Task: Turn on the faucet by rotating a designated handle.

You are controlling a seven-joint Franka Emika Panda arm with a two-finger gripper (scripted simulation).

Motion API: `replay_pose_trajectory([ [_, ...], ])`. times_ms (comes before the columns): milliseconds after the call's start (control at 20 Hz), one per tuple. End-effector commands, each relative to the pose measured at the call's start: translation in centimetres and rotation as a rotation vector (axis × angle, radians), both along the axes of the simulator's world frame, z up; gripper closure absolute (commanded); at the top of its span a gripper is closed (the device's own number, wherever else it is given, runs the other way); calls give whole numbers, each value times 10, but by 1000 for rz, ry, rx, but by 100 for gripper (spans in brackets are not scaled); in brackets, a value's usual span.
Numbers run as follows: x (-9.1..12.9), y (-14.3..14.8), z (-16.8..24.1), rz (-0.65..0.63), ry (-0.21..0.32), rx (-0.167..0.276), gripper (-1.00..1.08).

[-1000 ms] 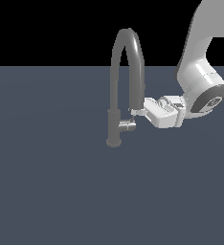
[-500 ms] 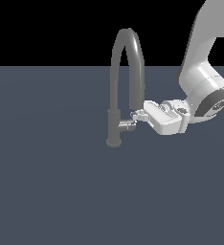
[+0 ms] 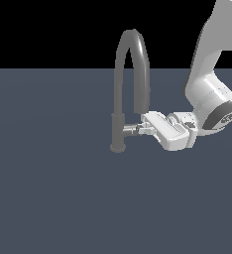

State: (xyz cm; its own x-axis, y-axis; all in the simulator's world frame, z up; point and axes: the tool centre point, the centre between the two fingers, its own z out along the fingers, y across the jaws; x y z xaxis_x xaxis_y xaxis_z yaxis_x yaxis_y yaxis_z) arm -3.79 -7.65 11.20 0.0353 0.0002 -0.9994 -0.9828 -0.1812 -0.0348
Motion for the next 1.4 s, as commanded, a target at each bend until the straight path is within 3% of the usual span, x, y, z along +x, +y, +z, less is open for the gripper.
replay_pose_trajectory([
  [0,-6,-1,-21,-4,20,-1,108],
  [250,-12,-3,-45,-6,37,0,108],
  [300,-1,-1,-21,2,-1,5,108],
  [850,3,0,-70,-5,34,0,108],
  [900,3,0,-70,-5,34,0,108],
  [950,12,-1,-38,7,-10,13,108],
  [1350,22,2,-65,0,14,6,108],
])
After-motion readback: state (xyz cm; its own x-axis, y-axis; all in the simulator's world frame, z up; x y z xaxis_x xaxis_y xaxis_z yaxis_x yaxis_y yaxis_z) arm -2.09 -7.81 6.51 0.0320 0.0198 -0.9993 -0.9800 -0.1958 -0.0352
